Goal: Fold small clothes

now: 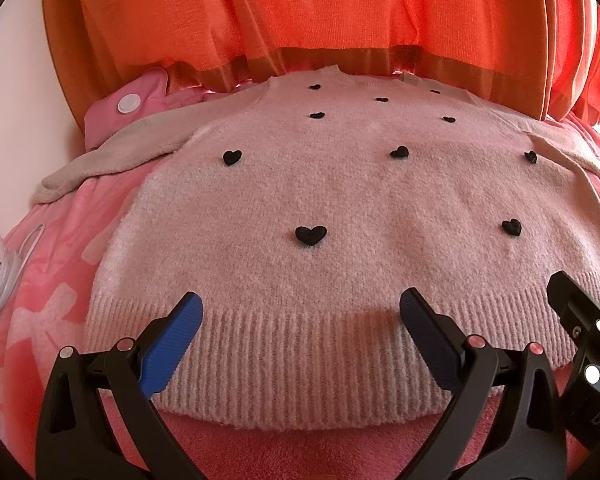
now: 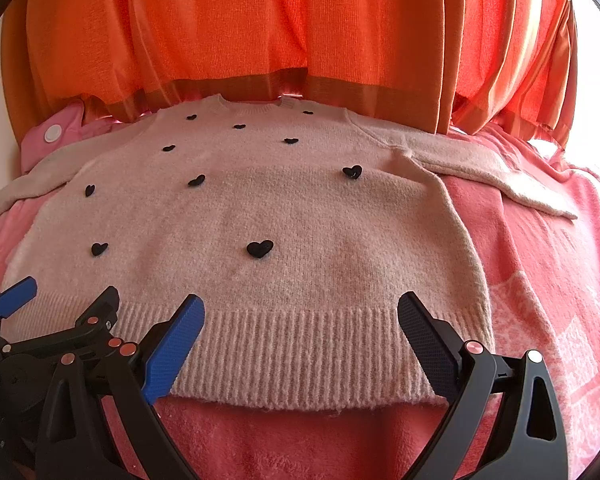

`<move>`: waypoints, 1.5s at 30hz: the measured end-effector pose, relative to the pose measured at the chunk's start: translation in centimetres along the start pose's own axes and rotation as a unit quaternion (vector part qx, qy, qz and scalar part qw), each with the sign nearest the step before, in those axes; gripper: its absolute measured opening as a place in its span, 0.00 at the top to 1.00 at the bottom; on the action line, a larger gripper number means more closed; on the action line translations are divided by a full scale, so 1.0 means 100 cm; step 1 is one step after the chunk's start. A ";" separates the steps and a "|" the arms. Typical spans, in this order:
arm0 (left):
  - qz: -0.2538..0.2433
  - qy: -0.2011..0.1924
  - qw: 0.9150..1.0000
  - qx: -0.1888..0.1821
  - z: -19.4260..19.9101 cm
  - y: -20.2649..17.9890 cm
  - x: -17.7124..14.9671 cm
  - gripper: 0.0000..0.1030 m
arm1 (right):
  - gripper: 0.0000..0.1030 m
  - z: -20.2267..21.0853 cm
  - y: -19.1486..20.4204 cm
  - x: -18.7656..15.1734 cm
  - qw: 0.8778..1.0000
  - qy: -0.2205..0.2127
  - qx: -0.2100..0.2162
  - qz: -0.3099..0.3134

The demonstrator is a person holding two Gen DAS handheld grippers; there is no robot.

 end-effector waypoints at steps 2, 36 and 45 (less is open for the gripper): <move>0.000 -0.001 1.000 0.000 0.000 0.000 0.000 0.06 | 0.07 0.000 0.000 0.000 1.000 0.000 0.000 0.000; 0.004 0.006 1.000 0.007 -0.010 0.006 -0.004 0.06 | 0.07 -0.004 0.004 -0.003 1.000 0.008 -0.003 -0.007; 0.022 -0.007 1.000 0.018 -0.002 0.013 0.001 0.06 | 0.07 -0.001 0.008 0.000 1.000 -0.002 -0.002 0.003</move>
Point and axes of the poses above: each gripper's, at about its wrist camera, not at the fingertips, and z roughly against the way its jaws point, y to its left, x to its top, the point moved 4 cm from there along -z, roughly the way its jaws point, and after that the axes turned 6 degrees about x, right-handed, at the moved point
